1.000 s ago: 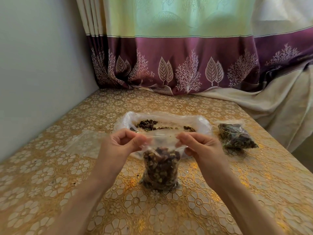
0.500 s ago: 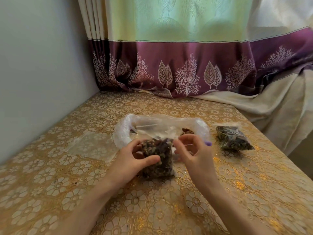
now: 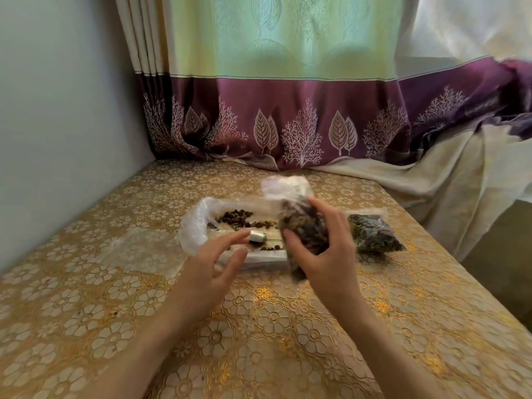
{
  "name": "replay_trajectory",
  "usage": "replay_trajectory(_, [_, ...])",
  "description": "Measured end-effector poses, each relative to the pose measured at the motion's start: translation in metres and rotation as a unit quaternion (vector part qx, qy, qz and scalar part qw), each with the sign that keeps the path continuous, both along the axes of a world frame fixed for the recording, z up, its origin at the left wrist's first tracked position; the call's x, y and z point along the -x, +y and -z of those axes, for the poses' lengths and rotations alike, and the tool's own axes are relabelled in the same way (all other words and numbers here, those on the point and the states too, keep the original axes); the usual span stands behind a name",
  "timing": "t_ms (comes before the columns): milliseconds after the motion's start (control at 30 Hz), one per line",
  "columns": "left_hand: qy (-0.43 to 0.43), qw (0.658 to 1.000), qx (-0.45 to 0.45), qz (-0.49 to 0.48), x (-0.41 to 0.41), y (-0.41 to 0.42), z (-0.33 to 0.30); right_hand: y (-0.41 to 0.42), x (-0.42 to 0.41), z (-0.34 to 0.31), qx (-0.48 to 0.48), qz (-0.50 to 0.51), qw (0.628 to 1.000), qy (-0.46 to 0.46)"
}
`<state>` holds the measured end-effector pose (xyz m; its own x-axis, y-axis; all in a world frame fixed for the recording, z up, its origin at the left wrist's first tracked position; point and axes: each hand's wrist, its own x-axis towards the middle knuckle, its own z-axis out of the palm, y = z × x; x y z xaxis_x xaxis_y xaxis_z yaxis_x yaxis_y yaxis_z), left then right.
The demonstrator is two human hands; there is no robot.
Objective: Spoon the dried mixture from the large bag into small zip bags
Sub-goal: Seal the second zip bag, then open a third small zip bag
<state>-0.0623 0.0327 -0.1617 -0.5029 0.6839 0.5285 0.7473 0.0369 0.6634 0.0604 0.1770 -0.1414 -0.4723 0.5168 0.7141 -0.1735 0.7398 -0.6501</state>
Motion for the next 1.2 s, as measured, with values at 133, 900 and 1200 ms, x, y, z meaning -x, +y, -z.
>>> replay_trajectory(133, [0.156, 0.961, 0.168, -0.156, 0.026, -0.007, 0.016, 0.042, -0.011, -0.005, -0.028, 0.224, 0.974, 0.000])
replay_trajectory(900, [0.081, 0.966, 0.164, -0.181, 0.030, -0.013, 0.012, 0.053, -0.018, 0.011, -0.084, 0.333, 0.934, -0.100])
replay_trajectory(1200, [0.002, 0.891, 0.300, -0.342, 0.055, -0.036, 0.014, -0.013, 0.017, 0.036, -0.264, -0.033, 0.934, -0.239])
